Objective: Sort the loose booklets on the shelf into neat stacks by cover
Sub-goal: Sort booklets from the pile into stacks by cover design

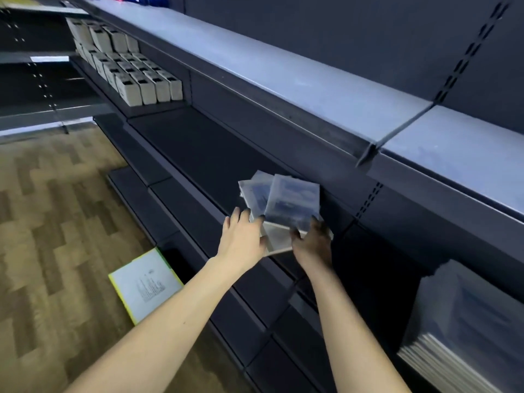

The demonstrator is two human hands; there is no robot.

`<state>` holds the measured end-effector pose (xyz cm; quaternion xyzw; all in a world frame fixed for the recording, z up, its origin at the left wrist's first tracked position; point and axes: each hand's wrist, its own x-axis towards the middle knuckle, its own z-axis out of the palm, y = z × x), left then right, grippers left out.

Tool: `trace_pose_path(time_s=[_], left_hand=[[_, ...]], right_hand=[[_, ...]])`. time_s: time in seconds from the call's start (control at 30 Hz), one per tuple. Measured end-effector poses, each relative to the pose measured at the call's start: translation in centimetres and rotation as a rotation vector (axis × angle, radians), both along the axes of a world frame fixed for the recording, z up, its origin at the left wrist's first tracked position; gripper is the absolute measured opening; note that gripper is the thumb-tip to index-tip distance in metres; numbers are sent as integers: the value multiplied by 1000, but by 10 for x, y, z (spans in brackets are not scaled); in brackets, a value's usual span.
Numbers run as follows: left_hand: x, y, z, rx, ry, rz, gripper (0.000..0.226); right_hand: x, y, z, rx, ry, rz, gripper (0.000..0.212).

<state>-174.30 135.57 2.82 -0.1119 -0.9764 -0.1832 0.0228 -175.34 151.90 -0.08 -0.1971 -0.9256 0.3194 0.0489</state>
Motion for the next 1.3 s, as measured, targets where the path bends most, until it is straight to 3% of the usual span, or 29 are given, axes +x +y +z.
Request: trace_pose_path(time_s=[0.27,0.37,0.47,0.6,0.67,0.8,0.87,1.07,1.3], left_hand=[[-63,-9,-12,22,-58,-58,52],[-91,-15,-18,-10,-137,-104,53],[-119,-19,-22,-20,-146,-160,53],[-151,-19,-26,-134,-152,-242,55],[-165,-20,-31,-167,-158,-284,55],[-184,-20,-38,-179,-79,-332,54],[-189,-18,-41,-197,-83,-355,61],[-197,-15,-41,-194,-99,-354,86],[-170,-22,-42,46,-460,-399,123]], right_hand=[[-50,-3,-20,242,-71,-205,94],[-58,-6,-24,238,-66,-291,102],[-63,-6,-20,168,-107,-343,114],[-57,-9,-19,-154,-56,-459,119],[-46,-16,-19,-219,18,-506,108],[-15,-32,-6,-368,138,-669,45],[-1,-36,0,-499,229,-739,29],[40,-41,9,-537,409,-911,39],[40,-50,15,-670,515,-969,33]])
